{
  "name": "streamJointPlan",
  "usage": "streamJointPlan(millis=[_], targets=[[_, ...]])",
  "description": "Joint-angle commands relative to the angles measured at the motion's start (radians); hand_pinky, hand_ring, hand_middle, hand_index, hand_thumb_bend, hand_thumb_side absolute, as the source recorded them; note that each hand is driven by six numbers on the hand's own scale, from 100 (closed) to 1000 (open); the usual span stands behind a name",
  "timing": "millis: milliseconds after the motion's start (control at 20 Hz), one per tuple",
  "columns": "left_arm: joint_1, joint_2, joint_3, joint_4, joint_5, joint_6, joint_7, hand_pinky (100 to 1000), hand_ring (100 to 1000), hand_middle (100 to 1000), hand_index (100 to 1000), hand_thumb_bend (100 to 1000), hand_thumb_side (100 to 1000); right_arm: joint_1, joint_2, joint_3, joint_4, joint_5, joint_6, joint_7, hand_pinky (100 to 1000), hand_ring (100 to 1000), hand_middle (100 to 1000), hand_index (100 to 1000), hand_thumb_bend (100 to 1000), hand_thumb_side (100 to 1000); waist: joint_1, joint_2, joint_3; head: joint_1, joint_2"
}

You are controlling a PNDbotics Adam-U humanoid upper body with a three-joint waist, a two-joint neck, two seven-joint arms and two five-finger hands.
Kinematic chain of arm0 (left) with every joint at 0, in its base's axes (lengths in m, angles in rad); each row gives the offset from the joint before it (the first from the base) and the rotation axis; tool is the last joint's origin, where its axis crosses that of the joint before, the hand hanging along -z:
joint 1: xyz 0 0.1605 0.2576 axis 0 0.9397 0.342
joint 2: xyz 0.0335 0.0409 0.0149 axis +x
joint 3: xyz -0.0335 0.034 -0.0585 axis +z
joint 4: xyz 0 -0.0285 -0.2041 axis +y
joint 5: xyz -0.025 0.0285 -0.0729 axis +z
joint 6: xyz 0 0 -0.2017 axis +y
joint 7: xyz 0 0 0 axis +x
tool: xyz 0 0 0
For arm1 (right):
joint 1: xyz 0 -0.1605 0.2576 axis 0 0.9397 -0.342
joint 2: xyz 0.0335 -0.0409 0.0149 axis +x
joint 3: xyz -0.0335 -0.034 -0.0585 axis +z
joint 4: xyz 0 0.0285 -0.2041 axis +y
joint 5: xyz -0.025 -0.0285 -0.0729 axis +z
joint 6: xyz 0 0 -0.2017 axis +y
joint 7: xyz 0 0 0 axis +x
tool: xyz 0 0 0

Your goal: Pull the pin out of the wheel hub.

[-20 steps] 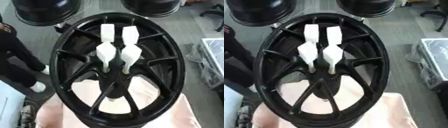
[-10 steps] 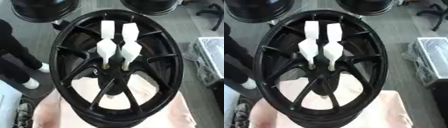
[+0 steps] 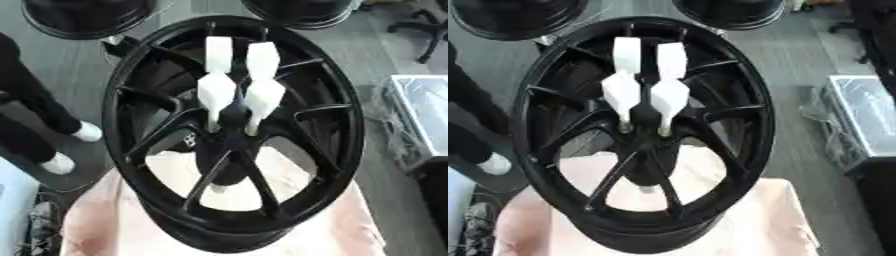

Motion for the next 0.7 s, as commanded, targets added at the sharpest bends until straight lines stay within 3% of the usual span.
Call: streamJointPlan(millis=[50, 300, 700], targets=[[-0.002, 0.037, 0.01, -0.01, -0.004, 0.001, 0.004, 705, 836, 756, 796, 100, 696, -0.019, -0.017, 0.037, -0.013, 0.052, -0.039, 0.057, 911, 799, 828, 934, 407, 503, 0.0, -0.026, -0.004, 0.011, 0.005], [-0.002, 0.041, 0.008, -0.009, -0.004, 0.001, 0.003, 705, 836, 755, 796, 100, 696, 0.003, -0.045, 0.114, -0.1, 0.085, -0.028, 0.125, 901, 794, 813, 913, 448, 476, -0.004, -0.024, -0.006, 0.024, -0.001], [-0.004, 0.043, 0.007, -0.01, -0.003, 0.002, 0.003, 706, 837, 754, 796, 100, 697, 0.037, -0.066, 0.174, -0.194, 0.159, 0.045, 0.148, 883, 770, 781, 880, 547, 382, -0.005, -0.021, -0.003, 0.023, -0.006]])
